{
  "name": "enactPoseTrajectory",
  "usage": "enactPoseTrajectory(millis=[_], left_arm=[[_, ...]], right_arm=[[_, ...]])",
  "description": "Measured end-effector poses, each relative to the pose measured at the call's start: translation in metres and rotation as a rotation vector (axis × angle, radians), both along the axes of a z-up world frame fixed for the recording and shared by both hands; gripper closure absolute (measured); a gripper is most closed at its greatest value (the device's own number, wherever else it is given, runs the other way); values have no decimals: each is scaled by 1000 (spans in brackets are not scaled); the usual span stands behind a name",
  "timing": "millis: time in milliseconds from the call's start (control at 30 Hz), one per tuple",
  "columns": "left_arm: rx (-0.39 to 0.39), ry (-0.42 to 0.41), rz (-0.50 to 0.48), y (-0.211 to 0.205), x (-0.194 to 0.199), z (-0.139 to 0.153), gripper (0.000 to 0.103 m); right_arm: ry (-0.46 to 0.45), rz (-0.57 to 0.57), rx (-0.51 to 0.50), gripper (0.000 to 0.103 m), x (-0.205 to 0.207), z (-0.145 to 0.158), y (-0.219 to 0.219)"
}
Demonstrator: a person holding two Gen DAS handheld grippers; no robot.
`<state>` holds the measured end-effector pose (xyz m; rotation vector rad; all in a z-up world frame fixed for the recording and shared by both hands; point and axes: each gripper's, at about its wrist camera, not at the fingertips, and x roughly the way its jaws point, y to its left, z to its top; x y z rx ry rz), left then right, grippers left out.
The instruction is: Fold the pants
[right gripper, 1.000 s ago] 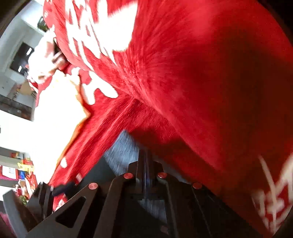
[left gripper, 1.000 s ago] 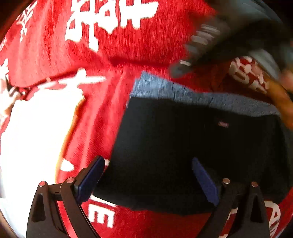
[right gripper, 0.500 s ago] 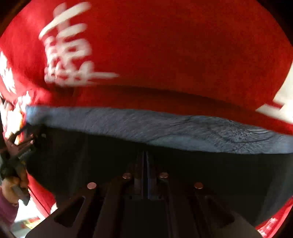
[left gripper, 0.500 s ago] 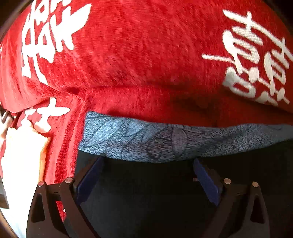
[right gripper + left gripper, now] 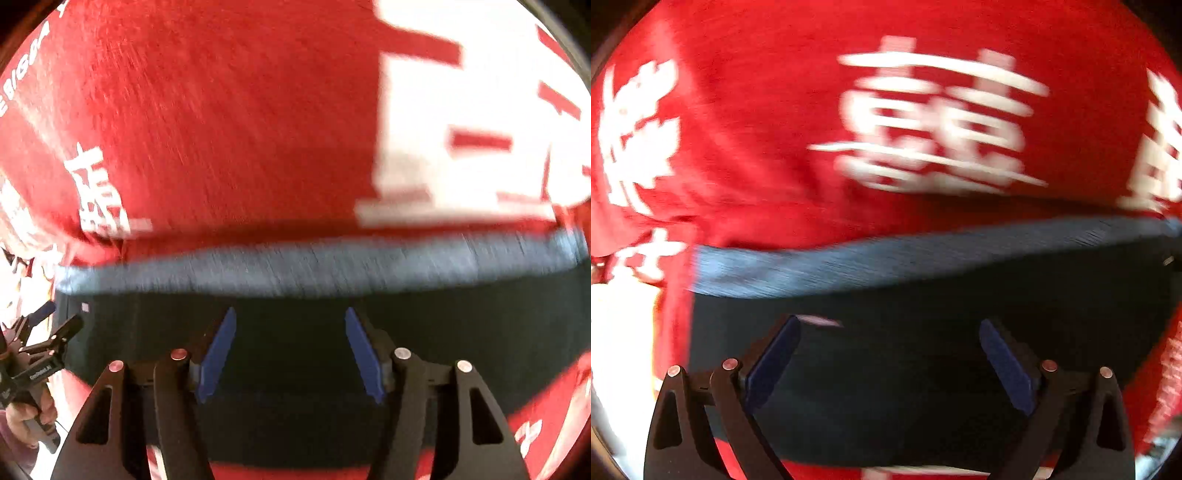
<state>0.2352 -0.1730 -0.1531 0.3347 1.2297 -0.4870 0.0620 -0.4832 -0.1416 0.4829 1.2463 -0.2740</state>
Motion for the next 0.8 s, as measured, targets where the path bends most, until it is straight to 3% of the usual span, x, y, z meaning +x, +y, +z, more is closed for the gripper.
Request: enactPoseTrajectory(millis=[67,233,333,500,567,600,633,800], left_arm=[[-40,69,-21,-22,-20,-4,4],[-28,115,-53,-68,-50,-16,4],[15,77,-73,-89,-57,-15,4],[8,36,-124,-136,-62,-3,4],[18,17,-130,-156,-61,-3,4],[20,15,-125,-167,-60,-5,4],[22,14,-117,-176,-58,-5,4],[92,9,-60,-204,-50,-41,4]], right_arm=[[11,-12,48,37,-25,-2,0],[24,-47,97,37,-72,-9,-8],[5,-82,116,37,-90,-7,-22],[-51,-154,56,37,-106,6,-74],[-72,-189,40,44,-107,4,-99],[-77,-203,35,60,-106,2,-115],[-72,-213,27,69,-105,0,-130],[-3,-199,-25,69,-99,-30,-184]])
